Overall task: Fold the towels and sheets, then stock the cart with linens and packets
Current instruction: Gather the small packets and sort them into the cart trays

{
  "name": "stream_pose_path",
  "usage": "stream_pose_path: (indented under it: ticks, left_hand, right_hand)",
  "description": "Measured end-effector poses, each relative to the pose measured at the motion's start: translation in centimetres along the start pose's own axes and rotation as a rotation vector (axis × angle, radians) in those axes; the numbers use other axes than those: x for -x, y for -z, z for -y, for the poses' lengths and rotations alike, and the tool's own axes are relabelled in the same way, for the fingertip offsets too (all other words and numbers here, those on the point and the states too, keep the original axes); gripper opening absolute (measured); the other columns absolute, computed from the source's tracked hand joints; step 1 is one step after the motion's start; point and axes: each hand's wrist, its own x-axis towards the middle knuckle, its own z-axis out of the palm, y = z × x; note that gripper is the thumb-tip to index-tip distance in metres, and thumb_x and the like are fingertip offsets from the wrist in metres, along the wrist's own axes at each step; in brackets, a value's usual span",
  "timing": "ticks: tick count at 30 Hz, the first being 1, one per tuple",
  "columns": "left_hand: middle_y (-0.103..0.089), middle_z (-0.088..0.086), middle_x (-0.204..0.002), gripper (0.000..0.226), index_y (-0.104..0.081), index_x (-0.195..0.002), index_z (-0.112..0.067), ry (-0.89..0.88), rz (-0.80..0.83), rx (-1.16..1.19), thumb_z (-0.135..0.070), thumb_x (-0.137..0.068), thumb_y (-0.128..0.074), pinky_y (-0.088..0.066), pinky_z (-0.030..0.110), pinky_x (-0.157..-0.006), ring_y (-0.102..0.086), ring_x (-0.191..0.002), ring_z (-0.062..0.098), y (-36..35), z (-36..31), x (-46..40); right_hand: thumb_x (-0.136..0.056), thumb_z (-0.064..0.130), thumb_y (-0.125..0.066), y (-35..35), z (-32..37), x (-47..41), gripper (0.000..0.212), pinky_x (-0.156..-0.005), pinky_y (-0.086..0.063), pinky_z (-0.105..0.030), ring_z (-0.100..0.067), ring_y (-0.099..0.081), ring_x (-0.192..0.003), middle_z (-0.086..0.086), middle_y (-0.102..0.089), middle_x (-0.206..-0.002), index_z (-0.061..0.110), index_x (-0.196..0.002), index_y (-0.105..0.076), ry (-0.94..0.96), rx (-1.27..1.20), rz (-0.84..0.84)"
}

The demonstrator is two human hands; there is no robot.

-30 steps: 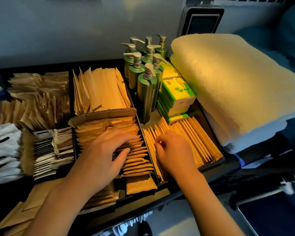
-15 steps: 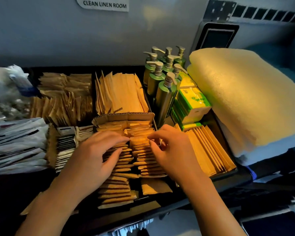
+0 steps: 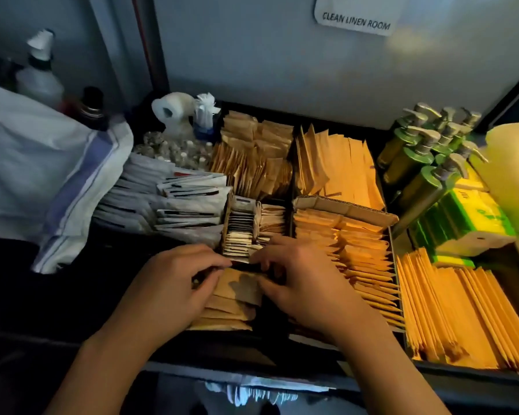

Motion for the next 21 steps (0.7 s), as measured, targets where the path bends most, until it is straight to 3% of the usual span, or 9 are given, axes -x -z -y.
stream_pose_path:
  ticks: [4,8,13,21]
  left_hand:
    - [-0.069,-0.023,-0.100,0.025,-0.079,-0.106,-0.031,0.019,0.030,-0.003,-0.017,-0.086,-0.080,-0.058,0.034,-0.080,-0.066,-0.095,0.001,0.5,1.4,1.8]
    - [-0.066,-0.025,-0.101,0.024,-0.077,-0.108,-0.034,0.014,0.053,-0.019,-0.024,-0.086,-0.079,-0.057,0.031,-0.081,-0.064,-0.098,-0.001,0.5,2.1,2.7]
    - [-0.066,-0.024,-0.103,0.028,-0.076,-0.110,-0.034,0.022,0.036,-0.019,-0.022,-0.086,-0.078,-0.058,0.031,-0.083,-0.063,-0.099,-0.001,0.2,2.1,2.7]
    - [-0.061,-0.027,-0.108,0.033,-0.072,-0.114,-0.038,-0.011,0.075,-0.060,-0.026,-0.084,-0.079,-0.056,0.029,-0.085,-0.060,-0.104,-0.003,-0.2,1.5,1.6]
  right_hand:
    - [-0.088,0.042,-0.073,-1.9,1.1,-1.1,0.038,-0.086,-0.054,-0.035,-0.011,-0.060,-0.104,0.015,-0.060,-0.115,0.033,-0.124,-0.067,0.006,0.057,0.185]
    - [-0.088,0.048,-0.070,-3.7,1.8,-2.0,0.037,-0.082,-0.053,-0.035,-0.021,-0.061,-0.105,0.003,-0.064,-0.115,0.028,-0.119,-0.064,-0.037,0.144,0.310]
    - [-0.091,0.049,-0.063,-5.0,2.0,-2.2,0.039,-0.087,-0.056,-0.044,-0.027,-0.064,-0.105,-0.001,-0.067,-0.117,0.027,-0.123,-0.061,-0.068,0.220,0.317]
    - [-0.095,0.044,-0.053,-4.1,2.1,-1.5,0.026,-0.077,-0.055,-0.042,-0.025,-0.063,-0.090,0.001,-0.068,-0.098,0.028,-0.111,-0.065,-0.009,0.184,0.279]
